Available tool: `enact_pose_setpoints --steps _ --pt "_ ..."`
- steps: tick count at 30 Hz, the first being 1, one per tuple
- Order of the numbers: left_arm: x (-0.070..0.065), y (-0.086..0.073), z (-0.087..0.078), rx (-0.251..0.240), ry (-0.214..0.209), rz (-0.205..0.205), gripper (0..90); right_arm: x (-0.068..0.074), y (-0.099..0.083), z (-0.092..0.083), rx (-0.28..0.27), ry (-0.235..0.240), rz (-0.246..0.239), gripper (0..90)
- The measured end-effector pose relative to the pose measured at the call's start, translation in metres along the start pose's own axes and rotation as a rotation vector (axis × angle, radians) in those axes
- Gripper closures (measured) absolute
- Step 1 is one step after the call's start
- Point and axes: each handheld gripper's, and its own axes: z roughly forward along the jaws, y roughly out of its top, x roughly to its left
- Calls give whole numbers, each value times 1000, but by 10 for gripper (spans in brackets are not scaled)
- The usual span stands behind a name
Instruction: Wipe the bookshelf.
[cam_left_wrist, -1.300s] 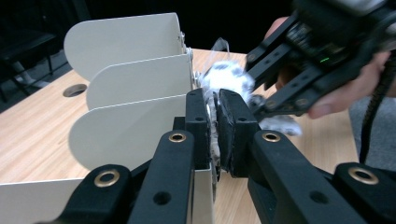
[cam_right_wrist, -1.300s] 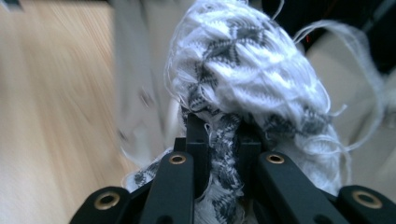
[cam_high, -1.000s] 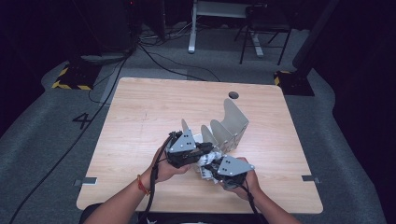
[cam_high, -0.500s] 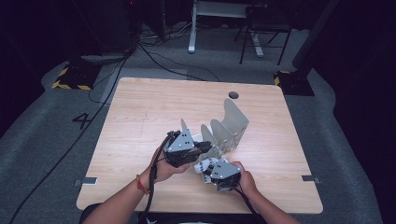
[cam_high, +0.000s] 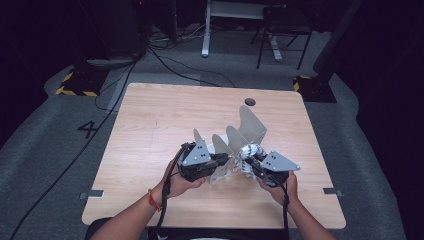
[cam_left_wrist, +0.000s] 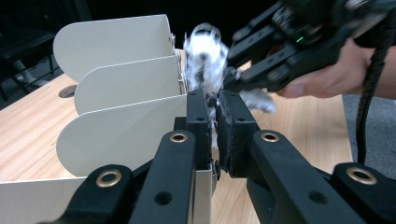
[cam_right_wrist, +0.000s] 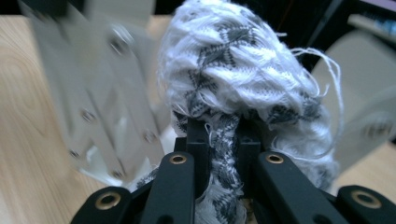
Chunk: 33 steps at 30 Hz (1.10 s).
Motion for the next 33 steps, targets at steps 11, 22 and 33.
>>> enact_pose_setpoints --steps 11,22,33 --pt "1 -1 -1 -1 13 5 800 11 -38 50 279 106 32 813" --pt "-4 13 -23 -46 -3 27 590 0 -37 45 288 82 44 812" --pt "23 10 -71 39 115 64 326 -3 -36 42 280 84 45 808"
